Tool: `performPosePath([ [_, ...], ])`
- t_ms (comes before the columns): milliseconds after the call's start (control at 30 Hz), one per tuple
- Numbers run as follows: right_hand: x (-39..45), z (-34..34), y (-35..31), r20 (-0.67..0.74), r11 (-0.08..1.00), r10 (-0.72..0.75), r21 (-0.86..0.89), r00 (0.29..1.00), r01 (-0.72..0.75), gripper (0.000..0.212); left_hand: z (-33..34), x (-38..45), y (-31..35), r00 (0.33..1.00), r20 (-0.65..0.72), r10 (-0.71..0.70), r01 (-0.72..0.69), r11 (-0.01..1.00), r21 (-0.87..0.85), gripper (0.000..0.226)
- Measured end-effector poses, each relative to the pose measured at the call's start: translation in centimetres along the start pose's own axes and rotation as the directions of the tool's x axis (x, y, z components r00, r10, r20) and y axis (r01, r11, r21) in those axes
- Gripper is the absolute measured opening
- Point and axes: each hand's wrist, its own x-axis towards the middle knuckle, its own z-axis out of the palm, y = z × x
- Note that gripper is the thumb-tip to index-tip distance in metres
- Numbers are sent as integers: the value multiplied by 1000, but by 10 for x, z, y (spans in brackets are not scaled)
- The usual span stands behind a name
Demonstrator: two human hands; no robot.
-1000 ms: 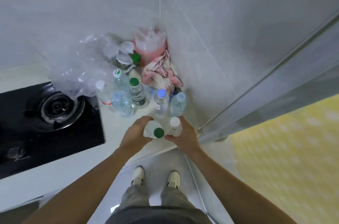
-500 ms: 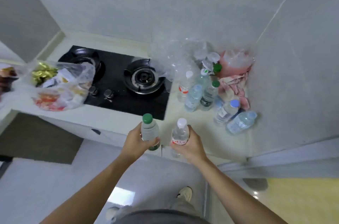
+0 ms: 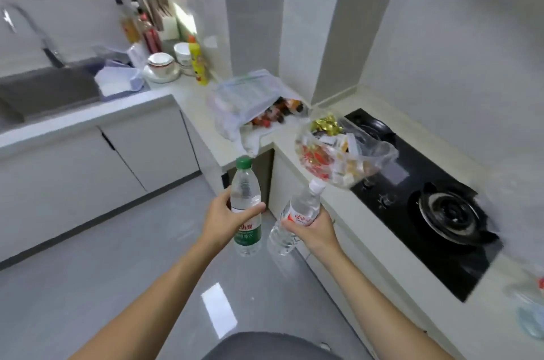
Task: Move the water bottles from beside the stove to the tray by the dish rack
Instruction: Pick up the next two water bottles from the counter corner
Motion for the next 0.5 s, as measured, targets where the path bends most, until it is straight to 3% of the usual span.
performPosePath([
  [100, 36, 76, -43, 158, 999, -41, -11, 987, 43, 55, -76, 20, -5, 984, -173, -32, 23, 998, -51, 45],
  [233, 83, 184, -87, 332, 989, -134, -18, 934, 149, 58, -162, 43, -19, 930, -359, -82, 35, 990, -136, 30],
  [500, 176, 392, -180, 673, 956, -208, -12, 709, 292, 61, -331, 97, -46, 702, -678, -216, 147, 976, -159, 31],
])
